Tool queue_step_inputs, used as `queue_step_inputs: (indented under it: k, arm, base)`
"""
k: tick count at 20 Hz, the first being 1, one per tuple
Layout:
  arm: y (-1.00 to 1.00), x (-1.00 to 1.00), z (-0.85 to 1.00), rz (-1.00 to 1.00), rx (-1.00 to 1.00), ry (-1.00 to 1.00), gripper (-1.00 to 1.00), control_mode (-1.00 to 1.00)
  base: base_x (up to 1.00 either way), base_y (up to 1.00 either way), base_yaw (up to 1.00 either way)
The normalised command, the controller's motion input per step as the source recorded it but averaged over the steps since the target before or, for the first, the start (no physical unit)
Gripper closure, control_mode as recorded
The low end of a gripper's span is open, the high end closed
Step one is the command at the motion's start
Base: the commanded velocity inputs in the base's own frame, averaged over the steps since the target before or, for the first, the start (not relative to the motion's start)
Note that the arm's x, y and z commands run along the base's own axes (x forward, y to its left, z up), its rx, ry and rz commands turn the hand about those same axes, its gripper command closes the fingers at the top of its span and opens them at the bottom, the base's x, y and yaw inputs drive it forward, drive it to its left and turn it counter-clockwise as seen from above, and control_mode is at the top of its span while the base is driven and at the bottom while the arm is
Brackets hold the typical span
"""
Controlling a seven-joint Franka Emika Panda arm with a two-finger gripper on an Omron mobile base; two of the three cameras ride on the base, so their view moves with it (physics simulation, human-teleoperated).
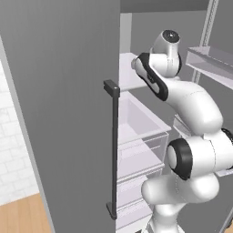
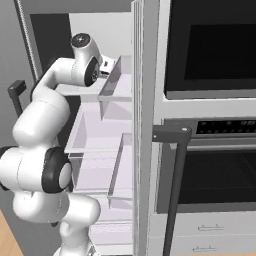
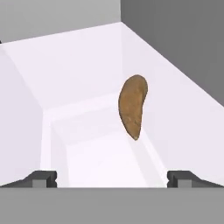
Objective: Place one sweet potato and one fish in each tupperware on the nearby counter, to pack two identical lunches.
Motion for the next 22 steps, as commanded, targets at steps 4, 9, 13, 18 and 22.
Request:
queue_step_inputs:
  k: [4, 9, 13, 18, 22]
  arm:
    - [-0.19, 0.46, -0.26, -0.04, 0.0, 0.0, -1.0, -1.0]
    - [-0.11, 0.44, -0.25, -0.04, 0.0, 0.0, -1.0, -1.0]
    - [0.0, 0.61, -0.25, -0.02, 0.0, 0.0, -1.0, -1.0]
    - [0.0, 0.69, -0.19, -0.02, 0.0, 0.0, -1.0, -1.0]
    - [0.0, 0.66, -0.15, -0.02, 0.0, 0.0, -1.0, -1.0]
  base:
    - [0.0, 0.0, 0.0]
    - [0.0, 0.0, 0.0]
    - [0.0, 0.0, 0.0]
    - [0.0, 0.0, 0.0]
    - [0.0, 0.0, 0.0]
